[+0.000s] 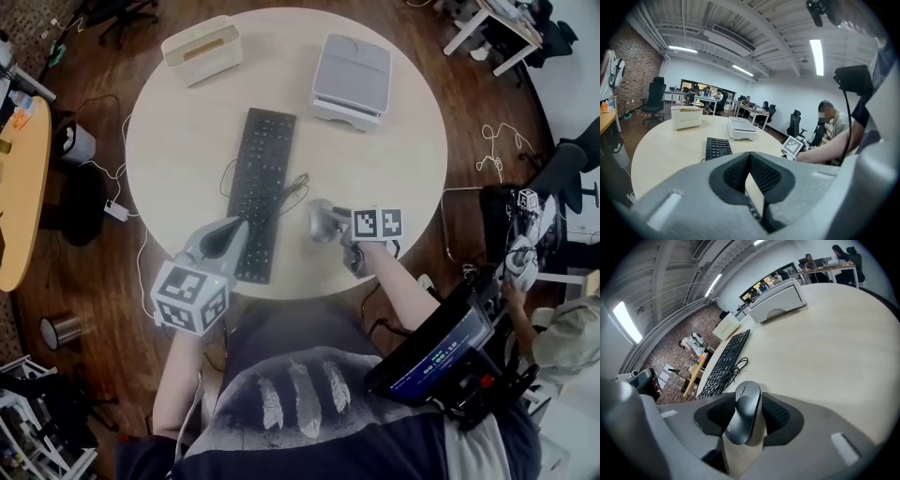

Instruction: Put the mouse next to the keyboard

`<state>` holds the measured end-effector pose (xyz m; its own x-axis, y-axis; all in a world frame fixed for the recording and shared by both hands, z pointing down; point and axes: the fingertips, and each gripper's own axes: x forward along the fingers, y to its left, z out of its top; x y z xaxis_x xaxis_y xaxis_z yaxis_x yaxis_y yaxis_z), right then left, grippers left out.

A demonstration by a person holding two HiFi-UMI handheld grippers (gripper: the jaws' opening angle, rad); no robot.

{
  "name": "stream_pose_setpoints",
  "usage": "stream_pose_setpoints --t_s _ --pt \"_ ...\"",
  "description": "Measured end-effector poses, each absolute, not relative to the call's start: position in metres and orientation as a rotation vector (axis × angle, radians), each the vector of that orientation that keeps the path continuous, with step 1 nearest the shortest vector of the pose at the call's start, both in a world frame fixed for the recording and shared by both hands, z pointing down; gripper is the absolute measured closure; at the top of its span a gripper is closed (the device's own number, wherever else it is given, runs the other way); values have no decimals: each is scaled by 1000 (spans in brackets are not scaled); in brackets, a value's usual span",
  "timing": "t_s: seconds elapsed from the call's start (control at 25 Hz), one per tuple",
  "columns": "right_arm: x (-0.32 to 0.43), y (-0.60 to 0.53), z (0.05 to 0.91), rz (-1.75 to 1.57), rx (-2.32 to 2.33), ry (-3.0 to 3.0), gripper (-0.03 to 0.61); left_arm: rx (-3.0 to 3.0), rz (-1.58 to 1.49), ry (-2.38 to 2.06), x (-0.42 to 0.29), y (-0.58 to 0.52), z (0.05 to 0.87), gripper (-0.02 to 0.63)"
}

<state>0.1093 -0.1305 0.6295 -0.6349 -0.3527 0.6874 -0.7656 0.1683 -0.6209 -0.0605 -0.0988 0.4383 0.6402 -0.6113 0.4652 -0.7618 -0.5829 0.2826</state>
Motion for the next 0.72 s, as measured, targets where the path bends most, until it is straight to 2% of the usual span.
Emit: stream_pose_setpoints --t_s 0.36,0.48,0.6,0.72 --pt "134 -147 570 1267 1253 -2326 394 2500 421 -990 -55 -101 424 614" --pt "152 -148 535 1149 1364 -2370 439 2533 407 -938 -50 -99 422 614" --pt "162 -140 497 1065 1472 -2424 572 2565 398 -871 -47 -97 420 614" --pt "159 -127 464 1027 1532 -2497 578 2600 382 -795 -41 -94 418 614"
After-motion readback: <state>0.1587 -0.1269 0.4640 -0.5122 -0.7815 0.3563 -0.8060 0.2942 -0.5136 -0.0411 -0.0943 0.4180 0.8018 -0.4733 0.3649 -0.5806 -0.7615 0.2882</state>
